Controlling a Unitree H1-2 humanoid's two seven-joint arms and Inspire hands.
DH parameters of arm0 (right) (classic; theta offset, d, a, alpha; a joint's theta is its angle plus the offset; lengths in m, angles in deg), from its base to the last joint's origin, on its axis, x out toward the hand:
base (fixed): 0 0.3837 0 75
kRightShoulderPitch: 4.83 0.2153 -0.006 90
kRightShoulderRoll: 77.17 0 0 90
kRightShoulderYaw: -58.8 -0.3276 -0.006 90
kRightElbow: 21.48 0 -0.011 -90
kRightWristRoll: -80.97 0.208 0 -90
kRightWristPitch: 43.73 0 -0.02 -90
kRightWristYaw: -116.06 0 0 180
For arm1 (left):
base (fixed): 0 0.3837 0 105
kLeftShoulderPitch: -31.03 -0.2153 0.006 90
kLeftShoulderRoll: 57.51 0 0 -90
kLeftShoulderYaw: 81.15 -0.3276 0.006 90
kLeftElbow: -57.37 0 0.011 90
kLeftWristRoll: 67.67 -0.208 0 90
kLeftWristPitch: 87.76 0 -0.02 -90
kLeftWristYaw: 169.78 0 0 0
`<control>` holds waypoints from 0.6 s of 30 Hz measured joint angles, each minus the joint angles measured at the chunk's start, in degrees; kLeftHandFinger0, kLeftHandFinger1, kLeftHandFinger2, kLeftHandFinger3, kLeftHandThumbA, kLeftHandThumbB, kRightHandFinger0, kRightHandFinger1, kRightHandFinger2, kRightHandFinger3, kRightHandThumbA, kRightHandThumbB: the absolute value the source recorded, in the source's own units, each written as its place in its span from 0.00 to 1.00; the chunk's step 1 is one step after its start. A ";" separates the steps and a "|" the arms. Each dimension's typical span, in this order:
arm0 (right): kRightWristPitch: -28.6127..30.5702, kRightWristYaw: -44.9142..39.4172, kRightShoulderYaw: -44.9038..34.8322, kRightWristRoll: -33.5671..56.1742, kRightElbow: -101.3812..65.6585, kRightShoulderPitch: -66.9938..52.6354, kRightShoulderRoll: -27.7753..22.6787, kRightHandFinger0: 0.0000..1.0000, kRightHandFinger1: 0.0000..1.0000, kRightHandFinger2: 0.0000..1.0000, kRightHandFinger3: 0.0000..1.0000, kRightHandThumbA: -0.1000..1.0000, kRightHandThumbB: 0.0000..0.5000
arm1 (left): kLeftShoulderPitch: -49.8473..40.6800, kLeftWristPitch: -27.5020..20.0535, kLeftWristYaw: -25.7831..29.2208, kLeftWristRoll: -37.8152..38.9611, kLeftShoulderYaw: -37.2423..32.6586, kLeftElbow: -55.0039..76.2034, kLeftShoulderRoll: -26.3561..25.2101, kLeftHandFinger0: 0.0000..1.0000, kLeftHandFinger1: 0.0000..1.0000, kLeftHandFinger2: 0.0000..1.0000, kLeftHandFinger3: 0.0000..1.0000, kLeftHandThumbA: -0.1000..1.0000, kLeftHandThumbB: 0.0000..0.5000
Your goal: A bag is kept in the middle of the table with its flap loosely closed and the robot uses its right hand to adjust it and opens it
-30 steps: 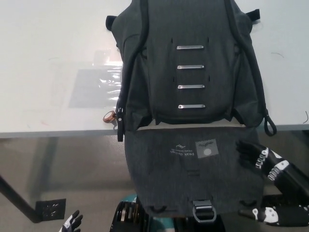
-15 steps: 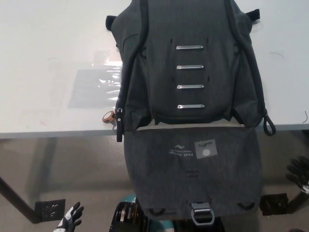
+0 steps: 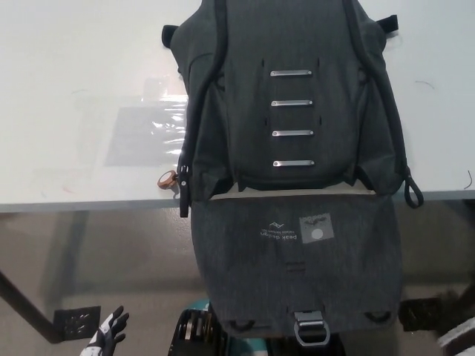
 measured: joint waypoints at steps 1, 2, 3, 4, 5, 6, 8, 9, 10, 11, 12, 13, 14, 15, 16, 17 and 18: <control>0.69 -0.03 1.52 -0.83 2.53 0.54 0.80 1.00 1.00 1.00 1.00 1.00 0.76 | 0.26 0.00 0.00 0.00 -0.01 -0.01 -0.06 1.00 1.00 1.00 1.00 1.00 1.00; 1.02 -0.03 2.55 -1.31 4.09 0.87 1.26 1.00 1.00 1.00 1.00 1.00 0.72 | 0.50 0.00 0.00 0.00 -0.01 -0.02 -0.09 1.00 1.00 1.00 1.00 1.00 1.00; 1.29 -0.03 3.74 -2.07 5.87 1.29 1.78 1.00 1.00 1.00 1.00 1.00 0.72 | 0.77 0.00 0.00 -0.01 -0.02 -0.03 -0.08 1.00 1.00 1.00 1.00 1.00 1.00; 1.79 -0.01 4.76 -2.84 7.57 2.00 2.25 1.00 1.00 1.00 1.00 1.00 0.76 | 0.96 0.00 0.01 -0.06 -0.04 -0.03 -0.09 1.00 1.00 1.00 1.00 1.00 1.00; 2.10 0.08 5.24 -3.40 8.49 2.45 2.48 1.00 1.00 1.00 1.00 1.00 0.77 | 1.06 0.00 0.01 -0.11 -0.05 -0.03 -0.10 1.00 1.00 1.00 1.00 1.00 1.00; 2.43 0.16 5.97 -4.02 9.78 3.17 2.84 1.00 1.00 1.00 1.00 1.00 0.73 | 1.16 0.00 0.01 -0.20 -0.06 -0.03 -0.11 1.00 1.00 1.00 1.00 1.00 1.00; 2.76 0.21 6.78 -4.76 11.13 4.02 3.29 1.00 1.00 1.00 1.00 1.00 0.74 | 1.17 0.00 0.00 -0.22 -0.06 -0.10 -0.10 1.00 1.00 1.00 1.00 1.00 1.00; 2.86 0.23 7.55 -5.36 11.95 4.61 3.58 1.00 1.00 1.00 1.00 1.00 0.74 | 1.18 0.00 -0.01 -0.20 -0.05 -0.23 -0.05 1.00 1.00 1.00 1.00 1.00 1.00; 2.86 0.23 8.02 -5.66 12.08 4.87 3.70 1.00 1.00 1.00 1.00 1.00 0.74 | 1.18 0.00 -0.01 -0.19 -0.05 -0.29 -0.03 1.00 1.00 1.00 1.00 1.00 1.00; 2.88 0.24 8.44 -5.86 12.18 5.16 3.77 1.00 1.00 1.00 1.00 1.00 0.72 | 1.17 0.00 -0.01 -0.18 -0.04 -0.34 -0.03 1.00 1.00 1.00 1.00 1.00 1.00; 2.94 0.26 8.87 -6.11 12.39 5.49 3.84 1.00 1.00 1.00 1.00 1.00 0.70 | 1.17 0.00 -0.01 -0.17 -0.04 -0.39 -0.03 1.00 1.00 1.00 1.00 1.00 1.00; 2.99 0.29 9.16 -6.33 12.59 5.69 3.89 1.00 1.00 1.00 1.00 1.00 0.70 | 1.19 0.00 -0.01 -0.17 -0.04 -0.45 -0.04 1.00 1.00 1.00 1.00 1.00 1.00; 3.04 0.32 9.47 -6.57 12.77 5.84 3.93 1.00 1.00 1.00 1.00 1.00 0.68 | 1.21 0.00 -0.02 -0.17 -0.04 -0.50 -0.04 1.00 1.00 1.00 1.00 1.00 1.00; 3.10 0.35 9.61 -6.82 12.89 5.90 3.94 1.00 1.00 1.00 1.00 1.00 0.67 | 1.24 0.00 -0.02 -0.16 -0.04 -0.57 -0.03 1.00 1.00 1.00 1.00 1.00 1.00; 3.21 0.40 9.76 -7.10 13.05 5.99 3.93 1.00 1.00 1.00 1.00 1.00 0.66 | 1.28 0.00 -0.02 -0.16 -0.04 -0.67 -0.03 1.00 1.00 1.00 1.00 1.00 1.00; 3.30 0.43 9.79 -7.23 13.17 6.05 3.91 1.00 1.00 1.00 1.00 1.00 0.66 | 1.31 0.00 -0.02 -0.16 -0.04 -0.73 -0.03 1.00 1.00 1.00 1.00 1.00 1.00; 3.37 0.46 9.81 -7.34 13.41 6.07 3.87 1.00 1.00 1.00 1.00 1.00 0.64 | 1.34 0.00 -0.01 -0.16 -0.04 -0.82 -0.03 1.00 1.00 1.00 1.00 1.00 1.00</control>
